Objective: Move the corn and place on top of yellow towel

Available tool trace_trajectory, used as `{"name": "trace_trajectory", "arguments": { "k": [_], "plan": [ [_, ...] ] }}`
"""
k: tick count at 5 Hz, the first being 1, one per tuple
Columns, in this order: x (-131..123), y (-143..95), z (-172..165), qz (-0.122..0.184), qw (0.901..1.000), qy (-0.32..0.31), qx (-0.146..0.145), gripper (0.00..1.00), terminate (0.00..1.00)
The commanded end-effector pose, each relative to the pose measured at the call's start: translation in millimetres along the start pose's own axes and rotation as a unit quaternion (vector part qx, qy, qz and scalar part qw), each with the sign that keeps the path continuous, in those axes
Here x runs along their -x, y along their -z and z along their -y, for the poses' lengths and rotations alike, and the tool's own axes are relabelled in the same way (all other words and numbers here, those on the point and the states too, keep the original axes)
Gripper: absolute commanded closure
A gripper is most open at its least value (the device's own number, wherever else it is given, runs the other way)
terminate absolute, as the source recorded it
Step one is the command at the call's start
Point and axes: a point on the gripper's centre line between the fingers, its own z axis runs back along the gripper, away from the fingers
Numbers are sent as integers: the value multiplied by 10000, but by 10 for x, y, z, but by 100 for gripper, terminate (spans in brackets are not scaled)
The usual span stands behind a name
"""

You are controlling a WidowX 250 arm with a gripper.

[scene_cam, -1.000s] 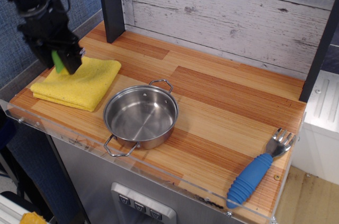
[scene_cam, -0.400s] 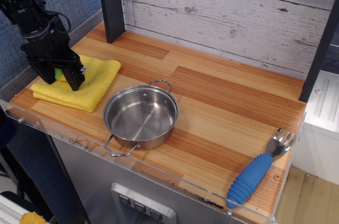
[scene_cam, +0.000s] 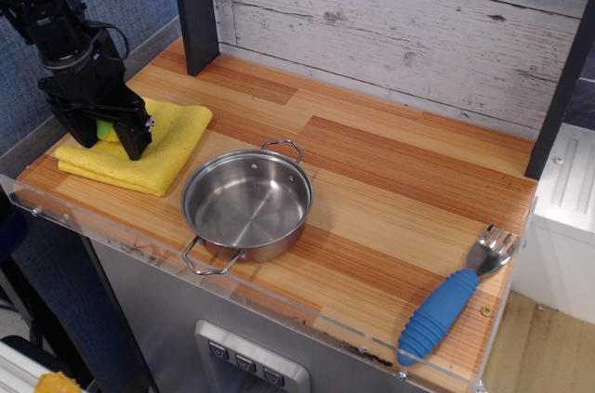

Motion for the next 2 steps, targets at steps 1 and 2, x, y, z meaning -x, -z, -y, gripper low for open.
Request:
{"name": "trace_trajectory", "arguments": {
  "k": [1, 2],
  "plan": [
    [-8, -563, 5, 439, 9986, -260, -170, 0, 0],
    [-103, -886, -45, 769, 9955, -491, -252, 0, 0]
  ]
}}
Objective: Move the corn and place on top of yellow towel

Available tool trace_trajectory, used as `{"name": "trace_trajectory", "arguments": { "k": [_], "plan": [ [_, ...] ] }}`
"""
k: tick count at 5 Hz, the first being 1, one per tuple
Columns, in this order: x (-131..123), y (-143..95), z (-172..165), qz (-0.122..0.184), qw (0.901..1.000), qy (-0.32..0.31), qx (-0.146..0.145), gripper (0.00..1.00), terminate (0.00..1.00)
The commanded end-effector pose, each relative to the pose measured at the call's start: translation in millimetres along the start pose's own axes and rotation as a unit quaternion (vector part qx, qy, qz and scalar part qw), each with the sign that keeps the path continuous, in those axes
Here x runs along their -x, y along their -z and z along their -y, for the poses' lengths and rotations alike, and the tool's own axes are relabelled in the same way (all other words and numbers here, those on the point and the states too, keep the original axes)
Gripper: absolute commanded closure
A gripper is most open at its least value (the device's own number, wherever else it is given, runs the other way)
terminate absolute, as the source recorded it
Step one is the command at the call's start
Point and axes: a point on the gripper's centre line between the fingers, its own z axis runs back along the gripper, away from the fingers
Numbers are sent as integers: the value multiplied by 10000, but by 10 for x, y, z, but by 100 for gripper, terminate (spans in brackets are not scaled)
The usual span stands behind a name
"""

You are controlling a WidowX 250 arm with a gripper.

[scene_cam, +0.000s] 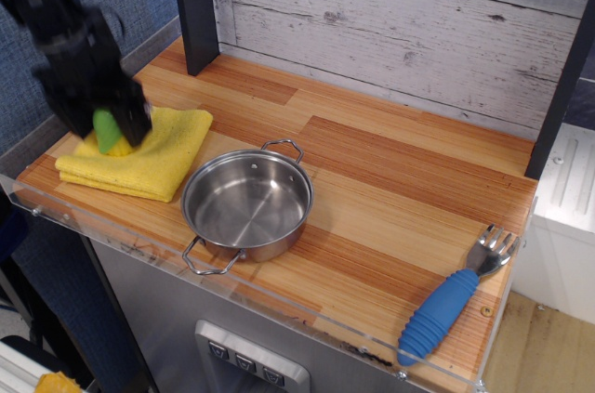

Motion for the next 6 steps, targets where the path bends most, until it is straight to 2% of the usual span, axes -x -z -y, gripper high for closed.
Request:
{"name": "trace_trajectory", "arguments": {
  "k": [1, 2, 3, 4, 5, 6],
  "plan": [
    [-107, -762, 5, 795, 9960, -301, -264, 0, 0],
    [-135, -983, 81, 1054, 9937, -324, -185, 0, 0],
    [-126, -1166, 162, 1175, 9924, -343, -115, 0, 0],
    [-96, -1269, 226, 1334, 9908, -245, 2, 0, 0],
    [-96, -1269, 226, 1334, 9908, -245, 2, 0, 0],
    [-96, -1269, 226, 1334, 9908, -245, 2, 0, 100]
  ]
}}
